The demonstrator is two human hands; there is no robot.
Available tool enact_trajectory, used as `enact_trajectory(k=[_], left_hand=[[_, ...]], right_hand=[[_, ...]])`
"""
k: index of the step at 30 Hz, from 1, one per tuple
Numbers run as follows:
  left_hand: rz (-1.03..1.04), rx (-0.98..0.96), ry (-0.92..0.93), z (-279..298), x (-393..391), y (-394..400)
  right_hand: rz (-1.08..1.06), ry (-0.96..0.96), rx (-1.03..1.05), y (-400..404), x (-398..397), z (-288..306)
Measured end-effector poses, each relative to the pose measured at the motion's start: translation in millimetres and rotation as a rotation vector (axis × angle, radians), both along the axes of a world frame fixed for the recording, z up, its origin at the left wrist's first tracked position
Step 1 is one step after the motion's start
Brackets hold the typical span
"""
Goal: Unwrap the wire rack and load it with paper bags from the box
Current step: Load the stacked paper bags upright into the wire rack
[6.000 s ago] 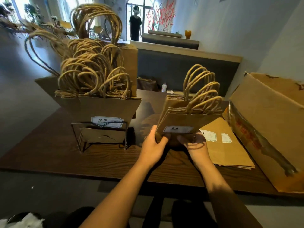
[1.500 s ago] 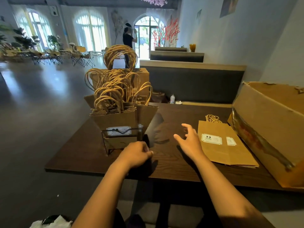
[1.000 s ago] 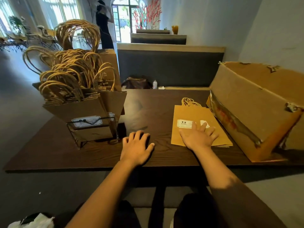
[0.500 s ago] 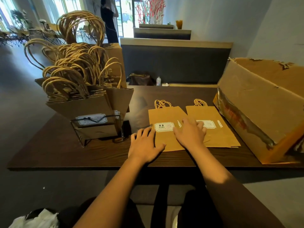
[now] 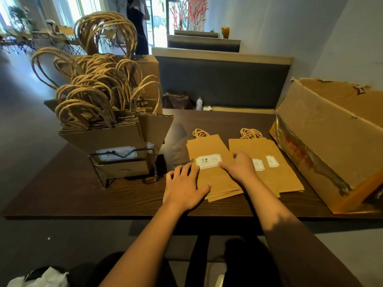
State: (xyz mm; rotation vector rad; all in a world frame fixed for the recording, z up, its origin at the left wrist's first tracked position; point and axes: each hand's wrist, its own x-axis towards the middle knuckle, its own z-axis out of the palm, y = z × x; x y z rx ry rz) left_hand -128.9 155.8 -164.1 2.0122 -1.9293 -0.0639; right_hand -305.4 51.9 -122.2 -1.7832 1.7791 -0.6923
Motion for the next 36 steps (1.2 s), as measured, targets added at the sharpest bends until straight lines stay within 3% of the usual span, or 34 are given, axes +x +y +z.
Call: enact_trajectory(k=[4,6,11,13,18,26,31,36], left_hand=[[-0.002,-0.015,0.093,3.5,2.9,1.1],[0.017,-0.036,0.240,7.0,4.9,0.5],[0.138,-0.052,0.956,25.6,14.7,2.8],[0.084,-0.007,1.127,37.2,18.5,1.9],[-0.082,-0.166,1.039,55.8,22.1,9.4],[-0.143,-0.268,0.897,68.4,39.8,44.6],[-0.185,-0.464,0.846,105.6,61.0,73.5],[-0.093,-0.755,0.669,127.6,94.5,101.3]], right_hand=[[0.066,-0.315,0.102,9.7,9.9,7.6],[0.062,-0.458,0.113,14.9,13.6,10.2],[0.152,-0.730,0.039,29.6,11.9,22.9],[0.200,-0.850,0.039,31.8,9.3,24.5],[0.218,-1.033,0.100,38.6,7.6,19.6],[0.320,-0.638,0.067,67.7,9.3,40.0],[0.334,-0.556,-0.086,89.2,25.5,80.3],[0.299,-0.604,-0.050,91.6,67.0,92.3]])
